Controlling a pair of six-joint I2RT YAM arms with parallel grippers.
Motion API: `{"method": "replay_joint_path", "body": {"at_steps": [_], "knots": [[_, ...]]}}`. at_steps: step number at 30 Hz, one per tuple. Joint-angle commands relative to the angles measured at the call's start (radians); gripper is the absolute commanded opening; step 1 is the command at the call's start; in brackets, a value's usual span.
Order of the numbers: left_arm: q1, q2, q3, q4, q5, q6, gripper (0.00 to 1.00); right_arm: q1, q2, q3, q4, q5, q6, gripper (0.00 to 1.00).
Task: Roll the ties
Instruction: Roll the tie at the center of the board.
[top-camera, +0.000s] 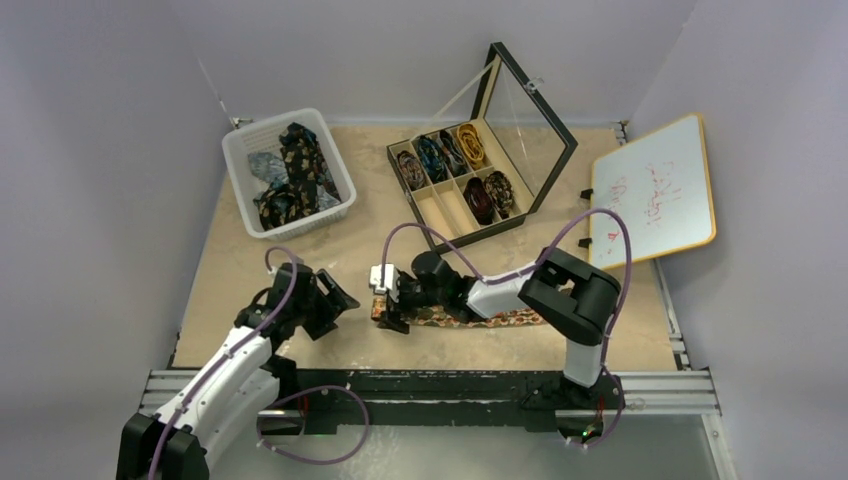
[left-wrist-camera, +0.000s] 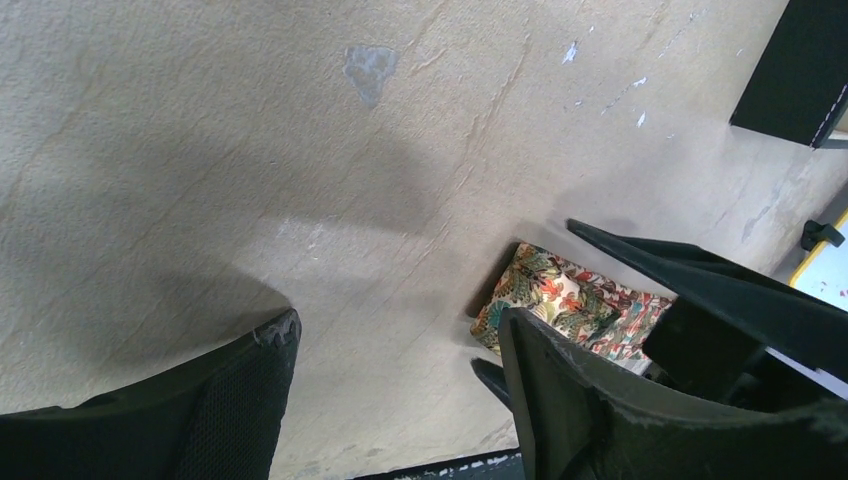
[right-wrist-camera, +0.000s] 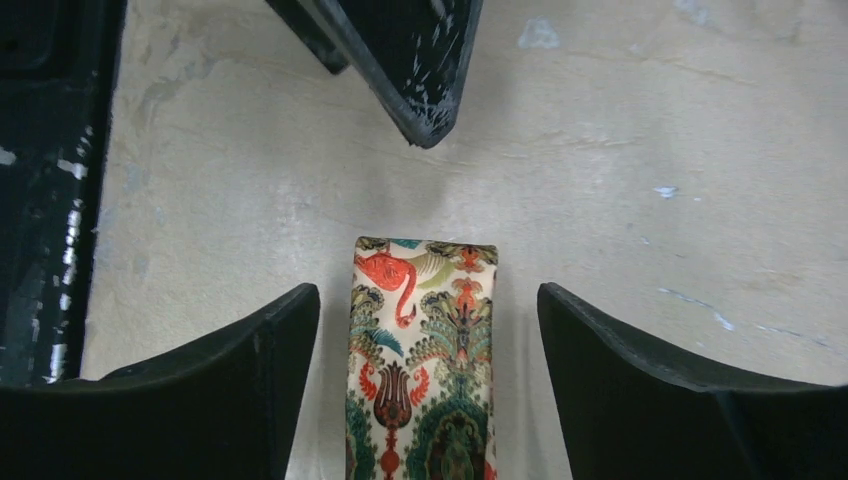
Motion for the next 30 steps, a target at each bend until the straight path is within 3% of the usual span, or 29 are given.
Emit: {"method": "replay_joint_path", "body": {"at_steps": [1,5,8,10,12,14,18,24,28,30], "knots": [[-0.001,0.004,0.029,0.050,0.026,0.035,0.71,0.004,-0.157,-0.038,0.114,0.100,0.087,0.86],[-0.001,-0.005,0.016,0.088,0.055,0.067,0.71,0.003,-0.336,-0.168,0.271,0.252,0.256,0.98],[-0.001,-0.010,0.010,0.121,0.074,0.100,0.73,-0.001,-0.479,-0.285,0.326,0.447,0.562,0.99],[-0.001,-0.008,0.006,0.151,0.089,0.125,0.74,-0.015,-0.544,-0.293,0.146,0.534,0.796,0.99],[-0.001,0.002,0.004,0.182,0.107,0.147,0.74,-0.037,-0.557,-0.279,-0.006,0.495,0.952,0.99],[-0.001,0.017,0.004,0.211,0.128,0.172,0.74,-0.041,-0.563,-0.303,-0.029,0.452,1.030,0.99],[-0.001,0.061,0.003,0.280,0.176,0.205,0.73,-0.043,-0.574,-0.425,0.064,0.382,1.283,0.82],[-0.001,0.106,-0.006,0.360,0.242,0.243,0.73,-0.055,-0.457,-0.357,0.005,0.363,1.294,0.61],[0.000,0.113,-0.014,0.384,0.268,0.251,0.73,-0.080,-0.375,-0.351,0.088,0.295,1.294,0.44],[0.000,0.113,-0.014,0.388,0.283,0.255,0.73,-0.085,-0.343,-0.344,0.123,0.283,1.294,0.42]]}}
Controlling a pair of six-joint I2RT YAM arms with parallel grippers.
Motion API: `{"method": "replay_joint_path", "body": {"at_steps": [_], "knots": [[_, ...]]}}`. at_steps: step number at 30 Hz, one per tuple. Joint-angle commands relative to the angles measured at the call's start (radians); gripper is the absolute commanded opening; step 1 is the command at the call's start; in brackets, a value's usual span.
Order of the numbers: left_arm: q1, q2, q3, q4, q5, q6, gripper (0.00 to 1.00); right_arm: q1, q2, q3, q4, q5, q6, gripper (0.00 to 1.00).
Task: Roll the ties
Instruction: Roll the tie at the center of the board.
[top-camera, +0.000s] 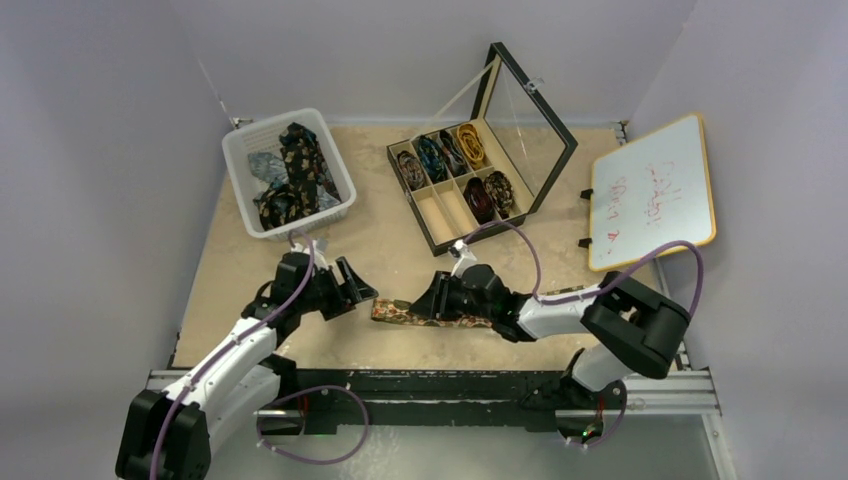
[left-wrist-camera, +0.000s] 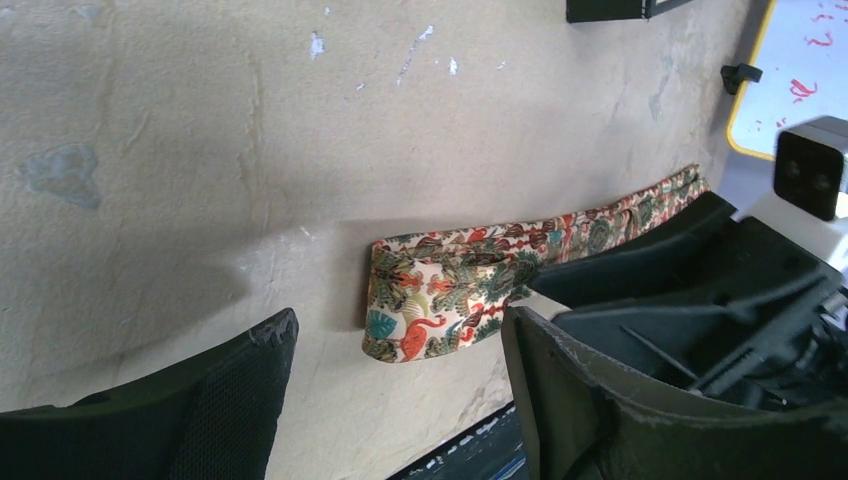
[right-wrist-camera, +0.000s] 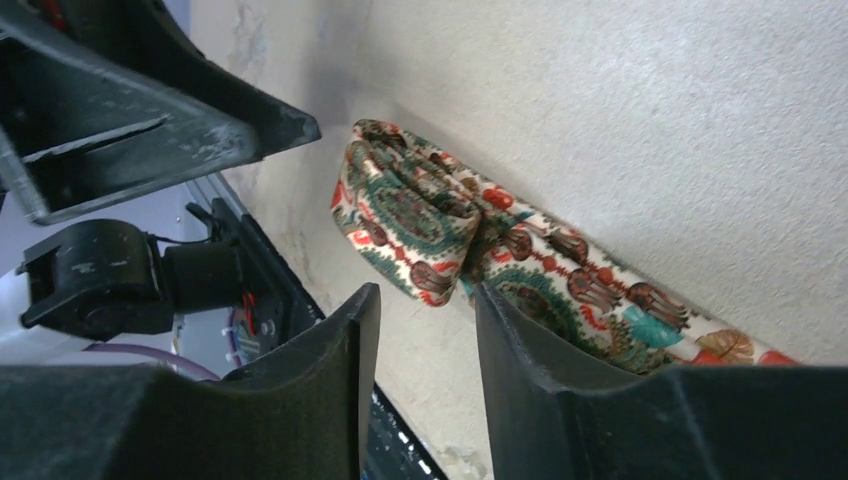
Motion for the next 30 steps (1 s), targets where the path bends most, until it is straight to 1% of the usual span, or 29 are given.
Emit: {"method": "replay_joint_path", "body": {"at_steps": [1,5,8,13,17,21,24,27,30], "knots": [[-0.001,-0.001,-0.006,0.071,0.062,0.041,0.72,-0.017,0.052,0.043,0.077,-0.054,0.033,0.42],[-0.001,-0.008,-0.010,0.075,0.071,0.059,0.72,-0.017,0.081,0.074,0.029,-0.033,0.021,0.40],[-0.001,-0.016,-0.013,0.079,0.073,0.069,0.72,-0.018,0.087,0.072,0.034,-0.027,0.016,0.39],[-0.001,0.000,-0.035,0.139,0.112,0.083,0.72,-0.021,0.124,0.092,0.029,-0.040,0.005,0.37],[-0.001,0.032,-0.055,0.228,0.171,0.113,0.71,-0.023,0.141,0.086,0.047,-0.049,0.012,0.30],[-0.001,0.045,-0.067,0.251,0.185,0.128,0.71,-0.037,0.152,0.083,0.021,-0.025,0.012,0.22],[-0.001,0.057,-0.093,0.302,0.206,0.126,0.71,-0.046,0.169,0.068,0.034,-0.029,0.015,0.20],[-0.001,0.096,-0.112,0.346,0.223,0.127,0.69,-0.047,0.187,0.063,0.051,-0.044,0.010,0.16],[-0.001,0.136,-0.127,0.397,0.241,0.111,0.66,-0.047,0.193,0.050,0.069,-0.047,0.012,0.15]]}}
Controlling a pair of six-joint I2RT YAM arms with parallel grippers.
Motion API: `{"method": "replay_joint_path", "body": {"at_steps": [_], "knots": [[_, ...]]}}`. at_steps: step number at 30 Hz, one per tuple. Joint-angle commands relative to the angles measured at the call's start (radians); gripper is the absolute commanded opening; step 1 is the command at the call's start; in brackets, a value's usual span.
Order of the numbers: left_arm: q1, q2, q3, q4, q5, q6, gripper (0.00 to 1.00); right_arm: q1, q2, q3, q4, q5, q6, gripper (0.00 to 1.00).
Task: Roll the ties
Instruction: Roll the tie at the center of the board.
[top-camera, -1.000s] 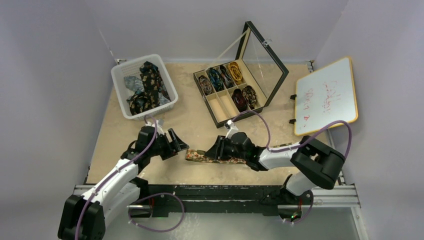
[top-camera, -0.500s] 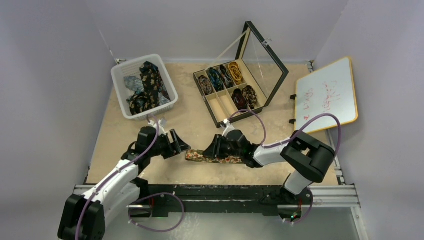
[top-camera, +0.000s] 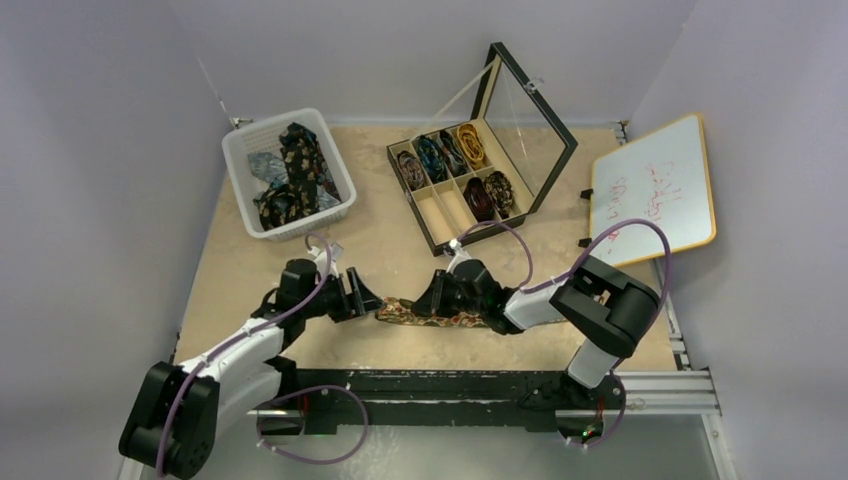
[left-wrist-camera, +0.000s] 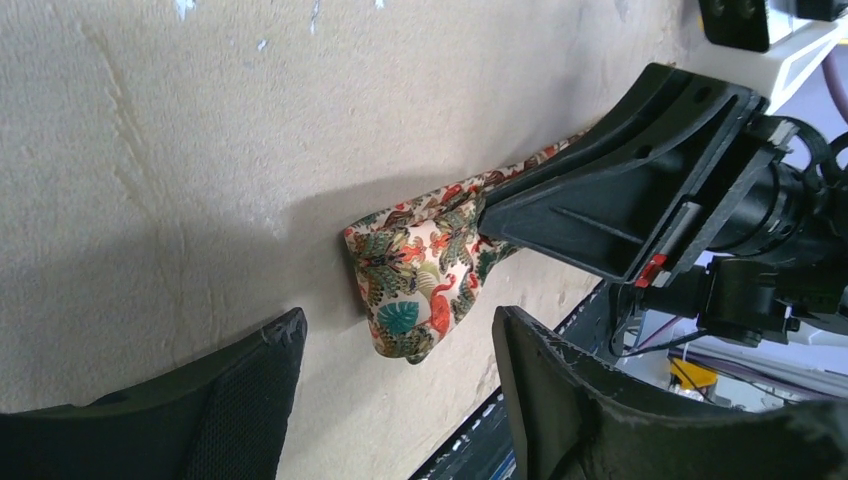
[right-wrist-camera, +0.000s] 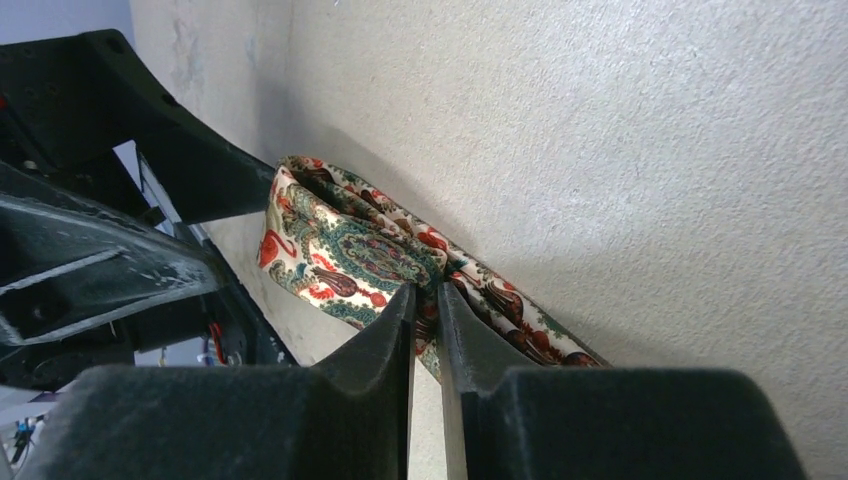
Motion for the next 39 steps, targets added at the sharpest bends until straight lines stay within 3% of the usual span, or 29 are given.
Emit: {"method": "replay_joint_path", "body": {"at_steps": [1,14,20,30,39], "knots": [[-0.001,0.043,-0.025,0.129,0.049,0.003,0.66,-0.003,0.010,-0.014,0.034,-0.008,-0.001,0.15],[-0.003,0.134,-0.055,0.233,0.049,-0.219,0.64,-0.003,-0.004,-0.036,0.070,0.018,-0.019,0.15],[-0.003,0.165,-0.055,0.224,0.007,-0.231,0.52,-0.003,0.014,-0.031,0.042,0.011,-0.009,0.12],[-0.003,0.229,-0.102,0.379,0.064,-0.261,0.51,-0.004,0.034,-0.040,0.083,-0.008,0.007,0.09],[-0.004,0.355,-0.096,0.468,0.066,-0.319,0.43,-0.004,0.037,-0.048,0.099,-0.013,0.008,0.08]]}}
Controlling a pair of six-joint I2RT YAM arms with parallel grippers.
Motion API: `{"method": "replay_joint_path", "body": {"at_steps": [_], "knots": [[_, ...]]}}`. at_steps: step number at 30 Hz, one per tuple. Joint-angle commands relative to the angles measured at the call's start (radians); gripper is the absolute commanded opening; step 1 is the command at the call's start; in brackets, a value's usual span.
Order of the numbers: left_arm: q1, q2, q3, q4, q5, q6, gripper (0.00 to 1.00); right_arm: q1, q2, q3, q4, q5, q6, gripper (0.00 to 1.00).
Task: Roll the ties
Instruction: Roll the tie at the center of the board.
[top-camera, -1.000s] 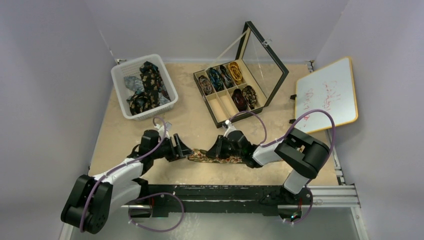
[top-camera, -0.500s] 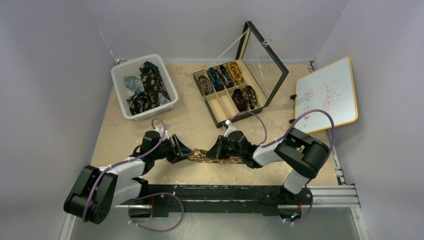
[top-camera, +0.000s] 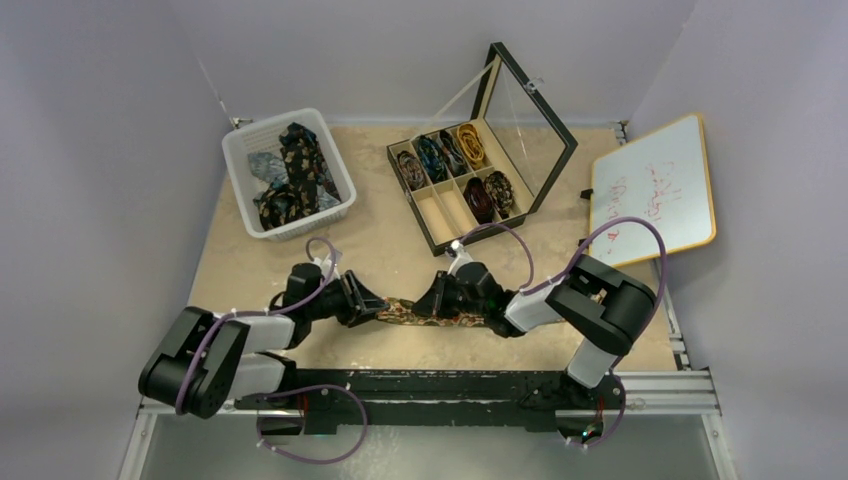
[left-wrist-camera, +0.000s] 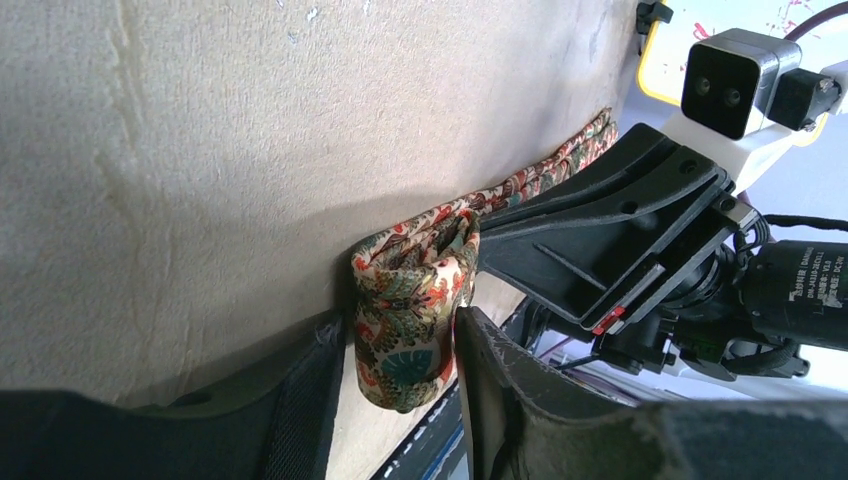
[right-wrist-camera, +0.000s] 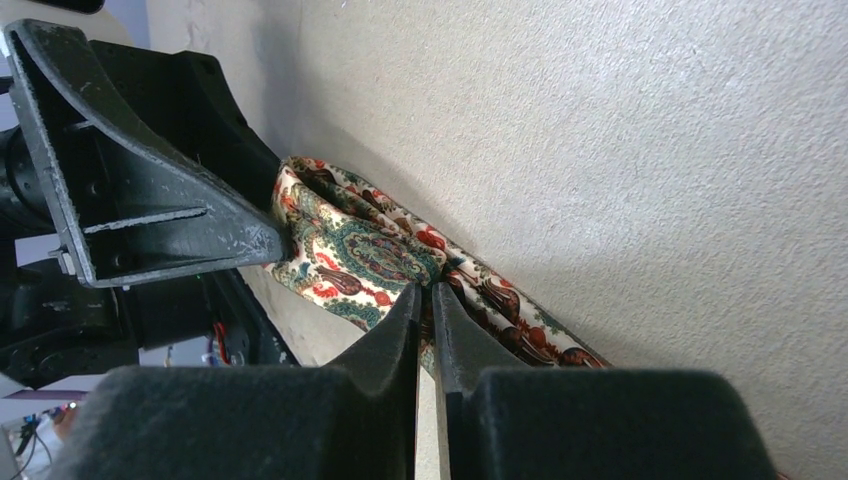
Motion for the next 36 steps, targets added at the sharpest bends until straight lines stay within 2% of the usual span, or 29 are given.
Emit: {"method": "replay_joint_path", "body": {"at_steps": [1,4,6,7,8,11,14,18,21,25,30,32,36], "knots": [[-0.006,0.063,-0.010,0.080,0.003,-0.025,0.42,-0.003,0.014,-0.018,0.015,-0.012,0.000,0.08],[-0.010,0.085,0.000,0.102,0.013,-0.019,0.34,-0.004,0.015,-0.018,0.022,-0.025,-0.005,0.08],[-0.010,0.089,0.011,0.094,0.020,0.000,0.24,-0.003,0.005,-0.016,0.020,-0.043,-0.018,0.10],[-0.010,0.085,0.016,0.086,0.024,0.014,0.17,-0.004,-0.007,-0.016,0.021,-0.046,-0.026,0.14],[-0.010,0.075,0.020,0.065,0.023,0.027,0.10,-0.004,-0.030,-0.014,0.018,-0.039,-0.059,0.25],[-0.010,0.017,0.043,-0.050,-0.016,0.085,0.00,-0.004,-0.147,-0.011,0.008,-0.002,-0.153,0.45],[-0.010,-0.068,0.069,-0.181,-0.052,0.136,0.00,-0.003,-0.248,0.044,-0.054,0.030,-0.333,0.59],[-0.010,-0.202,0.140,-0.392,-0.117,0.206,0.00,-0.003,-0.266,0.121,-0.101,0.024,-0.550,0.73],[-0.010,-0.284,0.216,-0.596,-0.192,0.255,0.00,-0.003,-0.273,0.146,-0.133,-0.013,-0.574,0.74],[-0.013,-0.349,0.331,-0.849,-0.323,0.328,0.00,-0.004,-0.235,0.210,-0.213,0.002,-0.472,0.74],[-0.069,-0.310,0.442,-0.978,-0.435,0.336,0.00,-0.006,-0.176,0.230,-0.220,-0.034,-0.363,0.70],[-0.100,-0.287,0.481,-1.011,-0.484,0.339,0.00,-0.006,-0.150,0.226,-0.210,-0.060,-0.291,0.63],[-0.146,-0.235,0.537,-1.055,-0.536,0.353,0.00,-0.006,-0.044,0.254,-0.167,-0.139,-0.189,0.44]]}}
